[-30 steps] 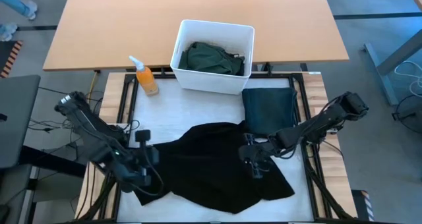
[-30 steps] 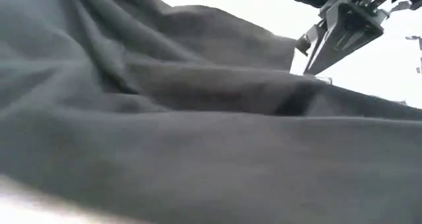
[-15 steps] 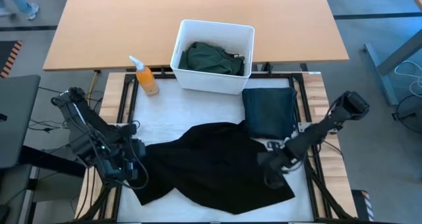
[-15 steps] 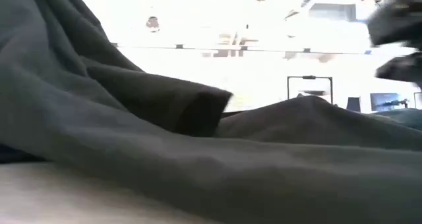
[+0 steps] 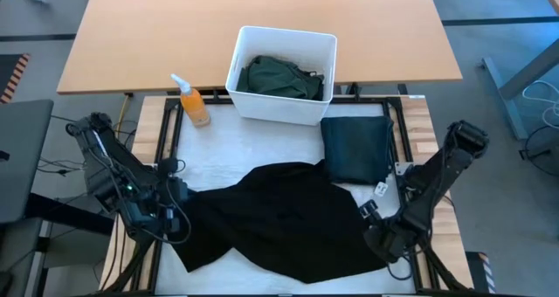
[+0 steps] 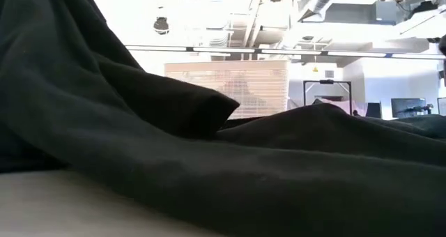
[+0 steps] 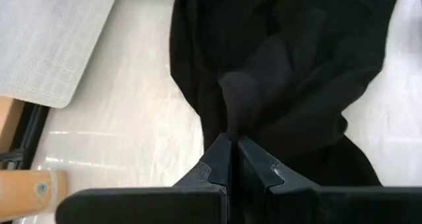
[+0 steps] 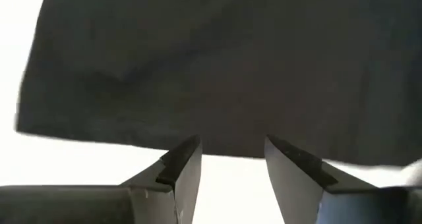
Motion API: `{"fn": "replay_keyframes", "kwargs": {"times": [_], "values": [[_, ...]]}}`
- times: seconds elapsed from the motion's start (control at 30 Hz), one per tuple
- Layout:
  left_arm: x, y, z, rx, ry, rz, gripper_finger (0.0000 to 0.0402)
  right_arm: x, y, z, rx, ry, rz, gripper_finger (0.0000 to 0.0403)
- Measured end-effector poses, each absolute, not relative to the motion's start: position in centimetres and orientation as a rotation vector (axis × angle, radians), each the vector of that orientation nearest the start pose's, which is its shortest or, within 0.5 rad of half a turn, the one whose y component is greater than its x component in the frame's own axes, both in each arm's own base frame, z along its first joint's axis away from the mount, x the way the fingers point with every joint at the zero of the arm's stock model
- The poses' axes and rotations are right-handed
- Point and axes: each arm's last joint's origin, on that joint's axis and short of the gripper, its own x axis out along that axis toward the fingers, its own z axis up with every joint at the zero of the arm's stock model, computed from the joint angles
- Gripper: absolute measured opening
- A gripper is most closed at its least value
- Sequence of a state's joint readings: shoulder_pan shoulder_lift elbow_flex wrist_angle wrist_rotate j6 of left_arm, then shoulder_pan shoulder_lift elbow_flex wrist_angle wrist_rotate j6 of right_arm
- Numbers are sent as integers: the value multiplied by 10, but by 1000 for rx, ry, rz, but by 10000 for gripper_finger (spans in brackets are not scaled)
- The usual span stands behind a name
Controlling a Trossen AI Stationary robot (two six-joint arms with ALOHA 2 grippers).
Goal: Fold laundry
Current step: Fold the black t-shirt
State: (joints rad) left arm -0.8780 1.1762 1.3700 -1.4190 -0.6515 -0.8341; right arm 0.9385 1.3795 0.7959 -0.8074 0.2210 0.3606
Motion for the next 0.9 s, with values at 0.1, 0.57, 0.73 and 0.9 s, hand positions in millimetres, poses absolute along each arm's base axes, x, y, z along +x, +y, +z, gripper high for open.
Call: {"fn": "replay_keyframes", "kwargs": {"times": [0.1, 0.57, 0.73, 0.9], "values": [[127, -126, 368, 65, 873, 164, 0, 137, 177, 183, -585, 1228, 440, 191], [124, -130, 368, 66, 855, 151, 0, 148, 180, 147, -911, 1247, 637, 187], [124, -130, 368, 65, 854, 153, 0, 158, 182, 132, -902, 1287, 671, 159], [126, -131, 369, 62, 834, 148, 0, 163, 182, 130, -754, 1324, 708, 65]]}}
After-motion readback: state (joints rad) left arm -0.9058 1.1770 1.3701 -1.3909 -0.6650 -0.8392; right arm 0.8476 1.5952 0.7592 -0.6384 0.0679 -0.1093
